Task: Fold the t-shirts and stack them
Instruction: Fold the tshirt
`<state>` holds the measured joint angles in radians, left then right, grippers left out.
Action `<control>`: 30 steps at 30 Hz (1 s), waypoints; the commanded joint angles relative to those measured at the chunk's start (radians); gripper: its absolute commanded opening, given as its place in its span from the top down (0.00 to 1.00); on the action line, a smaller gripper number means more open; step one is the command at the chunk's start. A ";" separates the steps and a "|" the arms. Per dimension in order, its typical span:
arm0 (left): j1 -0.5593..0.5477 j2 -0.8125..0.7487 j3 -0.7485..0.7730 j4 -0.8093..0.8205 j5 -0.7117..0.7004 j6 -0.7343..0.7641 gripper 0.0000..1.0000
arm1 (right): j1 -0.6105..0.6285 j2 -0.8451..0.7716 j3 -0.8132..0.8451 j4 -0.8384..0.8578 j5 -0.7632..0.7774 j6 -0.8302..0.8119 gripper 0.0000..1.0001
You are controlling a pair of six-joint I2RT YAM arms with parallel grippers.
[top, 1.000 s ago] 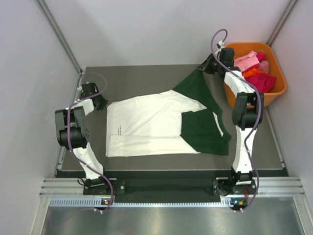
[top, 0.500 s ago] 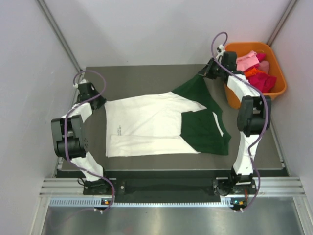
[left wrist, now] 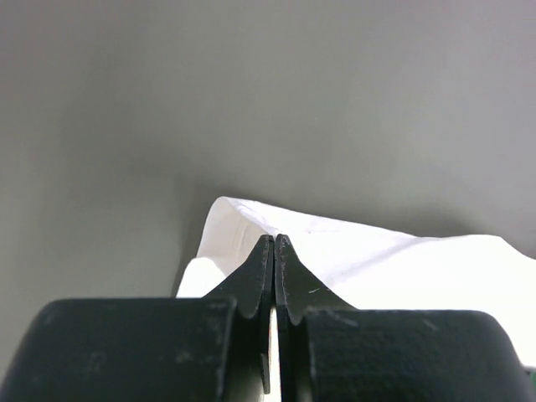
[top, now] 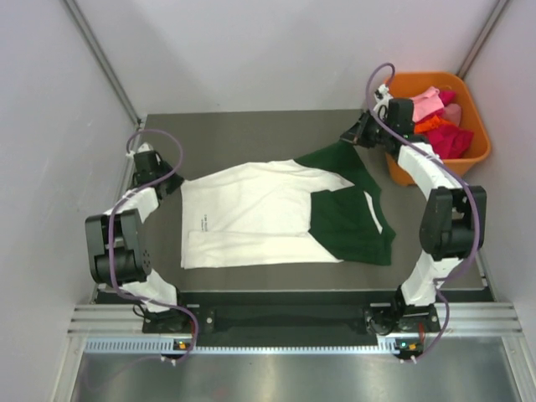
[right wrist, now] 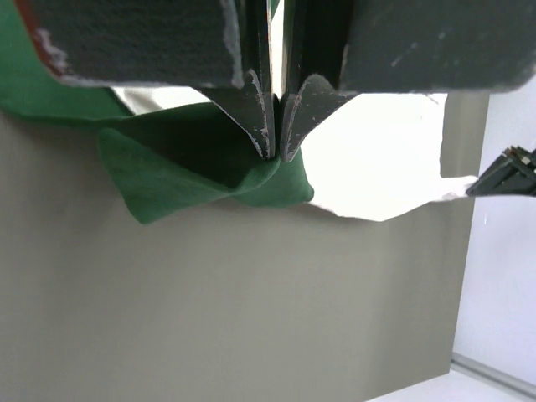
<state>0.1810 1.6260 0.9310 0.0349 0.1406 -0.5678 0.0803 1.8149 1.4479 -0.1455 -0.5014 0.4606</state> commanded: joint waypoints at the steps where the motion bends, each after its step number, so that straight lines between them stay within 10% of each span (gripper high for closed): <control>1: 0.005 -0.071 -0.029 0.072 0.020 0.019 1.00 | 0.012 -0.101 -0.052 0.043 -0.002 -0.034 1.00; 30: 0.003 -0.535 -0.478 0.186 -0.070 0.017 1.00 | 0.024 -0.687 -0.668 -0.055 0.127 -0.100 1.00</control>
<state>0.1810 1.1484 0.4725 0.1577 0.1101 -0.5537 0.0868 1.2068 0.8478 -0.1982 -0.3992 0.3740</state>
